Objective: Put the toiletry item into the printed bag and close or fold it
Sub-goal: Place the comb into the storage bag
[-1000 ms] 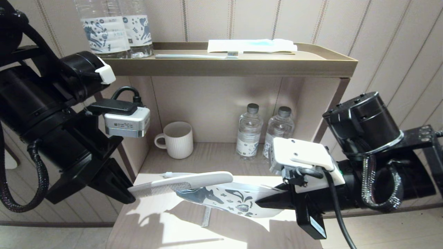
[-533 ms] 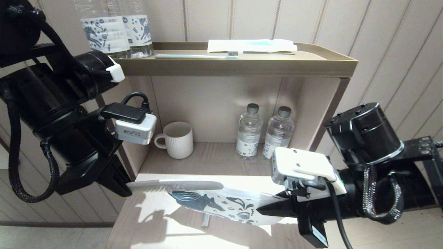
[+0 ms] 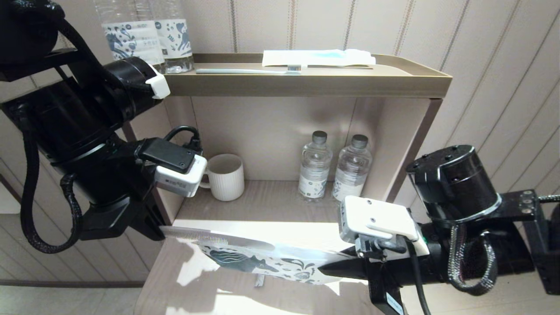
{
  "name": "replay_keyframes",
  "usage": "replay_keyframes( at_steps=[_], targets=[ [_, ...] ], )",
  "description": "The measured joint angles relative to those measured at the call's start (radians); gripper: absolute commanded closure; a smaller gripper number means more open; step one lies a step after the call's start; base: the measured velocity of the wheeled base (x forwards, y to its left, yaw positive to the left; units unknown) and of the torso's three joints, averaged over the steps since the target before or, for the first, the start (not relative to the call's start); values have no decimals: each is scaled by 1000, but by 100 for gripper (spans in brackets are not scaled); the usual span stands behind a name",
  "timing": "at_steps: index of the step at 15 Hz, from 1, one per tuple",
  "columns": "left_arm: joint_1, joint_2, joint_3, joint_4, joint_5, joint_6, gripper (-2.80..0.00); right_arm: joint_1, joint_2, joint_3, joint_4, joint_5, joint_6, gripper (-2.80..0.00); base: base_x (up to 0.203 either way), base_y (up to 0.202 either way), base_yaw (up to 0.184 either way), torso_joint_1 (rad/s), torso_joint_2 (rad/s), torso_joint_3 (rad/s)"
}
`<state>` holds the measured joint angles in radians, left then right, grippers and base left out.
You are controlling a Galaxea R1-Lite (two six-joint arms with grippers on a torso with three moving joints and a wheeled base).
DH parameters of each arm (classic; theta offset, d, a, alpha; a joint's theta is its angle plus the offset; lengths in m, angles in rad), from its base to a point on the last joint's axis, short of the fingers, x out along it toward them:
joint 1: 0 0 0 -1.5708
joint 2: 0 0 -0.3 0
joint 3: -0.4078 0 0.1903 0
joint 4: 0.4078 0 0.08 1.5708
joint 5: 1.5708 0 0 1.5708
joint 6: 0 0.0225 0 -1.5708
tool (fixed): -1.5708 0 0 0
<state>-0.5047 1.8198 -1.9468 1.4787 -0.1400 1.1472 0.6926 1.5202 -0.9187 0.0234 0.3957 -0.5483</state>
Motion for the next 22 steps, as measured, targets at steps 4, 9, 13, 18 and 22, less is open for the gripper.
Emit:
replay_keyframes(
  at_steps=[4, 9, 13, 18, 22],
  targets=[
    [-14, 5, 1, 17, 18, 1, 0, 1, 15, 16, -45, 5, 0, 0, 0, 0, 0, 0, 0, 0],
    [-33, 28, 2, 3, 24, 1, 0, -6, 28, 42, -105, 45, 6, 0, 0, 0, 0, 0, 0, 0],
    [-50, 41, 2, -33, 20, 0, 0, -8, 31, 30, -103, 104, 32, 0, 0, 0, 0, 0, 0, 0],
    [-65, 59, 2, -79, 15, -2, 0, -28, 43, 16, -104, 144, 46, 0, 0, 0, 0, 0, 0, 0],
    [-65, 55, 1, -94, 14, -7, 0, -48, 66, 10, -107, 143, 44, 0, 0, 0, 0, 0, 0, 0]
  ],
)
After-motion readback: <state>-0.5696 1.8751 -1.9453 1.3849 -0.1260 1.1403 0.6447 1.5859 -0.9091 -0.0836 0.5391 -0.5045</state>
